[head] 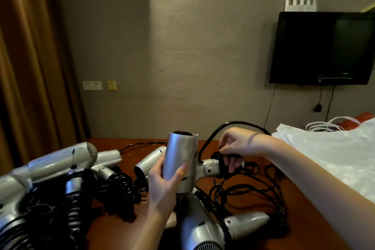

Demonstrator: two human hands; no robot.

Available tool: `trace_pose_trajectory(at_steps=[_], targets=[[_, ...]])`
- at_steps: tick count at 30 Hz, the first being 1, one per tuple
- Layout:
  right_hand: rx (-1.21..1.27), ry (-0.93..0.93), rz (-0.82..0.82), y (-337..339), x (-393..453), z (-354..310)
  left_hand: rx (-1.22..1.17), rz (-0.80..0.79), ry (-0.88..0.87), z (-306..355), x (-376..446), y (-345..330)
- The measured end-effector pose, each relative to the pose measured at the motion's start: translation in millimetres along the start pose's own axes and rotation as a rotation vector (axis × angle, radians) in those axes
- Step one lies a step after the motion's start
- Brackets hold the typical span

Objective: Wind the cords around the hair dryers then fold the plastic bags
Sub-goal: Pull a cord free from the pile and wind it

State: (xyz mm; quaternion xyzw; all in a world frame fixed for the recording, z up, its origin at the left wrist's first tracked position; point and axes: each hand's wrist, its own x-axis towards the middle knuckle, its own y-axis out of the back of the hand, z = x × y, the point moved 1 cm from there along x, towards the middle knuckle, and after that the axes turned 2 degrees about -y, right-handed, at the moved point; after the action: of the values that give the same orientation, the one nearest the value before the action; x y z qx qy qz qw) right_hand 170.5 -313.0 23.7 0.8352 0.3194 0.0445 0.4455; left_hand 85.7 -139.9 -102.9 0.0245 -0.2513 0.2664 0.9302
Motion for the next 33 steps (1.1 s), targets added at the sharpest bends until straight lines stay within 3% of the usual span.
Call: trace_pose_trajectory(at_steps=[6, 10, 15, 22, 27, 33], targets=[[0.029, 0.055, 0.085, -9.9, -6.9, 14.7, 0.013, 0.056, -0.036, 1.0, -1.2, -2.5], [-0.138, 0.092, 0.192, -16.6, -12.4, 23.5, -0.036, 0.124, -0.023, 1.0, 1.1, 0.3], [0.319, 0.213, 0.123, -31.7, -14.1, 35.4, -0.107, 0.167, 0.035, -0.8, 1.1, 0.3], [0.666, 0.291, 0.052, -47.4, -13.7, 42.3, -0.159, 0.243, 0.063, -1.4, 1.5, 3.8], [0.675, 0.342, 0.093, -51.2, -5.2, 32.6, -0.171, 0.294, 0.051, -2.7, 3.4, 6.3], [0.5, 0.373, 0.156, -69.0, 5.6, 20.4, -0.223, 0.338, 0.114, -5.2, 3.8, 3.9]])
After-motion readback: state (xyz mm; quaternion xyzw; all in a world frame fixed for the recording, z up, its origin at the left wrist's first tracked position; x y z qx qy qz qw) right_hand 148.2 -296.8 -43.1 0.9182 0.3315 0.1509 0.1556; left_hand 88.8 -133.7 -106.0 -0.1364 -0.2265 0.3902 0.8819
